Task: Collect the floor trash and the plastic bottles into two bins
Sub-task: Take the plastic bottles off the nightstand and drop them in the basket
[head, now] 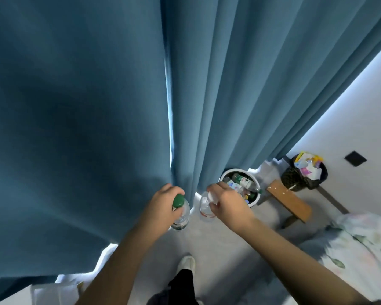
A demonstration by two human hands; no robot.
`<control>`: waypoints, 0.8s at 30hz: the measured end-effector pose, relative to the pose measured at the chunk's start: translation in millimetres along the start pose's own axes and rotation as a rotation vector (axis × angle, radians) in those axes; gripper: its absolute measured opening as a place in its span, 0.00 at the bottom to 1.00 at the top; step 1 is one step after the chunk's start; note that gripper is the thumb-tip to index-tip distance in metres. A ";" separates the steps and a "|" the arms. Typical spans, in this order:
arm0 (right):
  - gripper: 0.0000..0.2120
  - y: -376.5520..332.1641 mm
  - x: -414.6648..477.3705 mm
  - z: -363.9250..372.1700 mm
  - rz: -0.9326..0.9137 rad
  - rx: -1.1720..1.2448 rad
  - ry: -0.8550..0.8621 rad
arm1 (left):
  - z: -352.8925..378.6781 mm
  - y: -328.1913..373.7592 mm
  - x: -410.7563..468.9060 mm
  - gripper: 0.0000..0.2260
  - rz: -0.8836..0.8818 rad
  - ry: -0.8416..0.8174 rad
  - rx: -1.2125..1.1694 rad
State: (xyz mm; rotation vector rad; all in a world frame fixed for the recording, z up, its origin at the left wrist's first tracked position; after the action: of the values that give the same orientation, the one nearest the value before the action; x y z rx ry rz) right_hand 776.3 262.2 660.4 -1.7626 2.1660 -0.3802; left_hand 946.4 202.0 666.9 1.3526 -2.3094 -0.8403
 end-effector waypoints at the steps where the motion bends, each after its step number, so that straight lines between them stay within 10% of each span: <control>1: 0.19 10.6 8.1 -5.9 0.028 -0.010 0.005 | 6.7 5.6 14.8 0.14 0.017 -0.025 -0.004; 24: 0.22 189.2 88.3 -63.7 0.296 -0.022 -0.018 | 117.5 103.4 196.6 0.10 0.241 -0.266 0.067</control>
State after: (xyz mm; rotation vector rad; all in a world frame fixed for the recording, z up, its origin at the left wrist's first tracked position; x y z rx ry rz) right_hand 564.7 214.2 635.6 -1.4177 2.3787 -0.2664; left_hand 715.2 107.1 640.7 1.0096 -2.6585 -0.9177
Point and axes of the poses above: each hand's wrist, its own x-axis towards the middle knuckle, its own z-axis out of the palm, y = z × x, the point moved 5 cm from there along x, towards the middle knuckle, and after that the axes turned 6 degrees about y, right-handed, at the moved point
